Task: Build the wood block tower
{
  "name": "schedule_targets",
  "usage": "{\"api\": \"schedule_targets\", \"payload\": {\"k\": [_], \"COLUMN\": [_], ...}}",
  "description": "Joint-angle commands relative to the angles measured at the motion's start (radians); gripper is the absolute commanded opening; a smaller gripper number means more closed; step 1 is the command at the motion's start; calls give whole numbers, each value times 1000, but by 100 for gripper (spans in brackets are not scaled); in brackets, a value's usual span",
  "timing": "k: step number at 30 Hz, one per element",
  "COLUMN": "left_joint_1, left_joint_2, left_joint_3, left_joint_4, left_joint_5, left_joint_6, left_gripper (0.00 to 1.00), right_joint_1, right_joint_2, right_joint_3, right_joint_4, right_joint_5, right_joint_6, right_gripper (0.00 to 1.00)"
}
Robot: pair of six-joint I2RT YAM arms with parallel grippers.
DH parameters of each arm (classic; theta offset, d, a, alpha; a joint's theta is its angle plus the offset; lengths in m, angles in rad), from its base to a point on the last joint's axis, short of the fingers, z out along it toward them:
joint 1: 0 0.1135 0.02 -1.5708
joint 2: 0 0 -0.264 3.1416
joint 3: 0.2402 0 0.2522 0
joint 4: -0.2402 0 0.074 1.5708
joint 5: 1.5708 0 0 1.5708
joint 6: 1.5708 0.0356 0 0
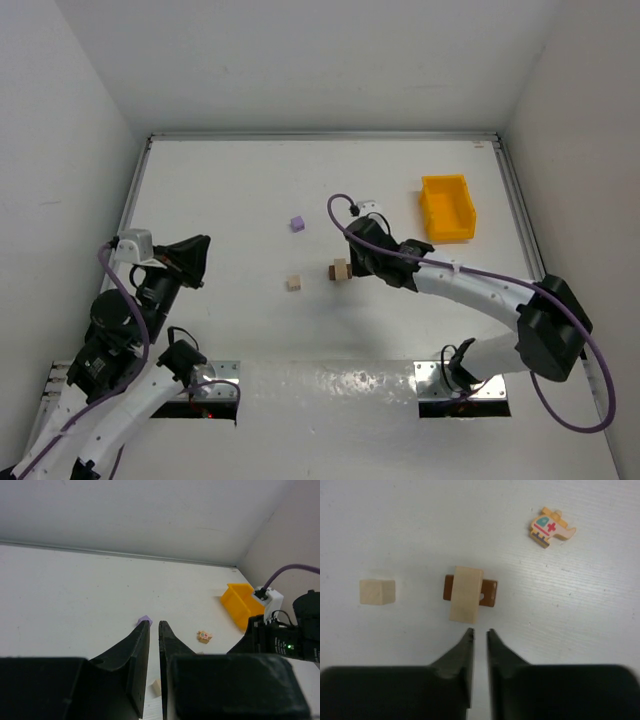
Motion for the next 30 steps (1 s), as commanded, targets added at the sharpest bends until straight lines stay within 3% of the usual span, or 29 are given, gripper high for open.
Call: {"api": "schedule_targets", "payload": {"k": [1, 3, 5, 9, 12, 13, 16, 19, 30], "left_joint_1": [-9, -9, -8, 8, 29, 44, 81, 115, 179], "left_joint_2": [37, 57, 80, 115, 134, 137, 149, 176, 223], "left_joint_3": [-1, -3, -3, -6, -6, -6, -10, -10, -10], "left_joint_4": [18, 26, 32, 34, 32, 31, 41, 46, 58], "left_joint_5": [-2, -3, -9, -25, -29, -31, -23, 1, 34], "left_joint_6": [9, 10, 10, 13, 15, 16, 16, 19, 21], "left_gripper": [12, 12, 12, 12, 12, 12, 12, 13, 13], "right_joint_1": [4, 6, 6, -9, -40, -49, -82, -89, -123], "right_joint_2": [-14, 17, 72, 190, 300, 363, 492, 592, 915], "right_joint_3": [83, 150, 192, 327, 427, 456, 610, 758, 1031], "right_joint_4": [32, 32, 41, 77, 110, 118, 113, 57, -11], "right_joint_5": [-27, -69, -70, -86, -142, -179, -227, -196, -176], "right_joint_6": [-169, -248, -284, -357, -373, -371, -377, -393, -384], "right_gripper": [8, 1, 2, 17, 34, 44, 58, 64, 61]}}
